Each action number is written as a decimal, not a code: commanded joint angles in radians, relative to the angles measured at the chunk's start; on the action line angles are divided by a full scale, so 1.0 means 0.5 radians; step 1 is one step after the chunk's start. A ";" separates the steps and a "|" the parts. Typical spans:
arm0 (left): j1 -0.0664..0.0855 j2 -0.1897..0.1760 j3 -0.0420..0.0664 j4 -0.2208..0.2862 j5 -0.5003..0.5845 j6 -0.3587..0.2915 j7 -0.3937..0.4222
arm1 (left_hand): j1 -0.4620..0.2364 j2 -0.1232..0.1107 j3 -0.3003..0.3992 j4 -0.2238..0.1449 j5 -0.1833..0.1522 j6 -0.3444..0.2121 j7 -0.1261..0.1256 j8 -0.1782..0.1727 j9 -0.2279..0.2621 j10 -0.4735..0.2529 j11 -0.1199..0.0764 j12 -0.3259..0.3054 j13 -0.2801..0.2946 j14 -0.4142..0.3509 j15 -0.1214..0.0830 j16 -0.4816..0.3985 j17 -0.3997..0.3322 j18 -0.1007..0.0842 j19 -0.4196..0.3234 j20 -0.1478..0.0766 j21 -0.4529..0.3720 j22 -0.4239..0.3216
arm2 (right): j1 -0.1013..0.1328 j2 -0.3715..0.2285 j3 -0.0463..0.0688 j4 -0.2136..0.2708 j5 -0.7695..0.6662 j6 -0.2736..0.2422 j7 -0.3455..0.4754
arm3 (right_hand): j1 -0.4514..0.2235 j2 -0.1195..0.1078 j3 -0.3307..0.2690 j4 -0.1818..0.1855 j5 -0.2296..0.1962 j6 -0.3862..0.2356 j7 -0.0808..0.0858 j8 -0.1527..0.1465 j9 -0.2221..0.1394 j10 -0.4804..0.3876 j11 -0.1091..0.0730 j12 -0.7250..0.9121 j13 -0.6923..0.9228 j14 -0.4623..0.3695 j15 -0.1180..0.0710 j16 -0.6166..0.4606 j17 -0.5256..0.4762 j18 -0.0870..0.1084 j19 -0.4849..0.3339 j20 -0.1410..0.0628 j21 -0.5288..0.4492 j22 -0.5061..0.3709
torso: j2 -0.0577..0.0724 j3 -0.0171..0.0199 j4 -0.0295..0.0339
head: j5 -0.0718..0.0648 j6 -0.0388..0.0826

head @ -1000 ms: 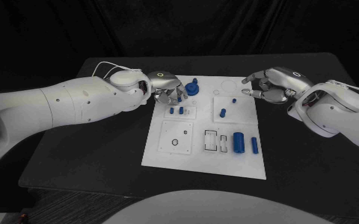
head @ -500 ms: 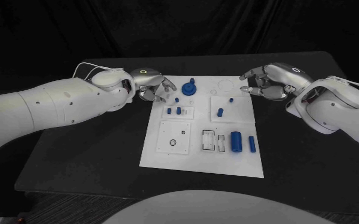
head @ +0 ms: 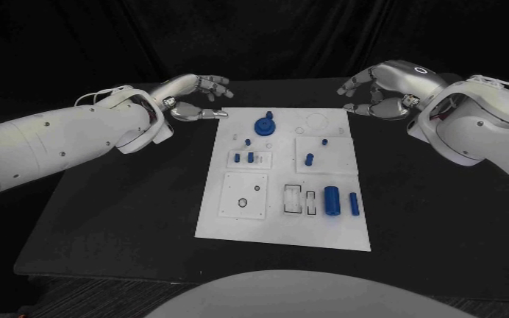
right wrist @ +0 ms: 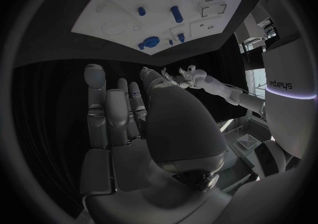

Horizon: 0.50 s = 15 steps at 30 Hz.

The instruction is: Assemble the parts on the task board

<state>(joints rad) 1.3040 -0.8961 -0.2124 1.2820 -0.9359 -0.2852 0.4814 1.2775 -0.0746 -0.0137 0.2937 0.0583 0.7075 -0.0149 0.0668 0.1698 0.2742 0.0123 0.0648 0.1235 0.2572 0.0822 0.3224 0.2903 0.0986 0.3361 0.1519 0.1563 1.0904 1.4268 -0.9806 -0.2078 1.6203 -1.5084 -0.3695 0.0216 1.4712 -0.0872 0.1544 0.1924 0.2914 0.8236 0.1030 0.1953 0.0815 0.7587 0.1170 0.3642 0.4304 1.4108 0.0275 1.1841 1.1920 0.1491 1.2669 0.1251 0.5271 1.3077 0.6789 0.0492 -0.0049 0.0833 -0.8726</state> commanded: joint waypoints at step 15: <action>-0.061 -0.054 0.000 0.220 1.706 0.860 0.497 | -0.162 0.041 -0.181 0.008 0.039 -1.063 -0.199 -0.088 -0.292 -0.531 -0.246 -0.106 -0.237 -0.514 -0.122 -0.645 -0.581 0.150 -0.646 0.003 -0.274 -1.714 | -0.037 0.169 0.001 -0.107 -0.557 0.618 -0.250 | -0.006 -0.003 -0.132 -0.117 -0.144 -0.060 0.002 -0.174 -0.020 -0.103 0.046 -0.210 -0.354 -0.175 0.014 -0.248 -0.243 0.062 -0.129 0.018 -0.389 -0.014 | -0.011 -0.0993 0.066 | -0.102 0.000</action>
<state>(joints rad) 1.2772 -0.9240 -0.2131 1.3883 -0.1870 0.0579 0.6529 1.2010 -0.0586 -0.1018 0.2966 0.0783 0.1834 -0.1097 0.0270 0.0244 0.0163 -0.1115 0.0144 0.0065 0.0004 0.0249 0.0035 0.0011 0.1550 0.0212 0.1541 0.0242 0.2905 1.4131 -0.9004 -0.2081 1.5708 -1.7332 -0.1112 -0.0838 1.4773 -0.0932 0.0931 0.1348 0.2236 0.7946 0.1054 0.1117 0.0719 0.6938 0.1419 0.2603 0.2602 1.3291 0.0305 1.0683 1.0784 0.1646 1.1987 0.1288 0.3364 1.3022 0.6727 0.0091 0.0177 0.0378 -0.8726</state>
